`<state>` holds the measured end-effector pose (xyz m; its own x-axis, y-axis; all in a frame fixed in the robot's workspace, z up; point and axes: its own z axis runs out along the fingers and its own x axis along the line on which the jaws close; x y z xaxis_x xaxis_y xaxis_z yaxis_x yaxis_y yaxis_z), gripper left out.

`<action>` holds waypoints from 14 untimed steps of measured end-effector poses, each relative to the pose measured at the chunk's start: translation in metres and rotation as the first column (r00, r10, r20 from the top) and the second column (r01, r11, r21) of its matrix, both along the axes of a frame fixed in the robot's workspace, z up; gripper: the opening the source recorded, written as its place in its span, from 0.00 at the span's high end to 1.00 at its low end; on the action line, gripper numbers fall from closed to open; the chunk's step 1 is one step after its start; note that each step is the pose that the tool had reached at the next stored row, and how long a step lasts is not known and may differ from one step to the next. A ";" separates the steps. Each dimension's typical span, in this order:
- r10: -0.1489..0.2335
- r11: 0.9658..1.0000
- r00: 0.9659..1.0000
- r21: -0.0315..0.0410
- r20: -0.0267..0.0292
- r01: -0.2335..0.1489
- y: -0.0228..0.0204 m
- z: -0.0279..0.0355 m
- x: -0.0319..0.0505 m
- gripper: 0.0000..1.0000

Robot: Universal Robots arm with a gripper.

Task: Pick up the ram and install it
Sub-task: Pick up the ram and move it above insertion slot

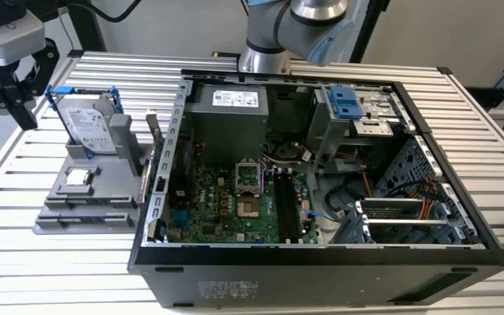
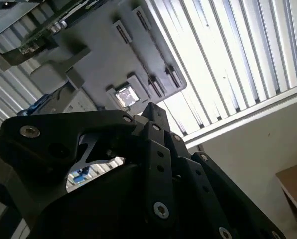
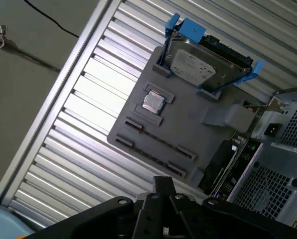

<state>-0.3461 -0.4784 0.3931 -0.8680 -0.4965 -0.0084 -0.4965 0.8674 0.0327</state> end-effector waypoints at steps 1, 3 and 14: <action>0.017 1.000 1.000 0.000 0.000 -0.017 -0.0001 0.0000 0.0001 1.00; 0.050 0.999 0.999 0.000 0.000 -0.050 -0.0001 0.0000 0.0001 1.00; 0.242 0.970 0.970 0.000 0.000 -0.242 0.0000 0.0000 0.0001 1.00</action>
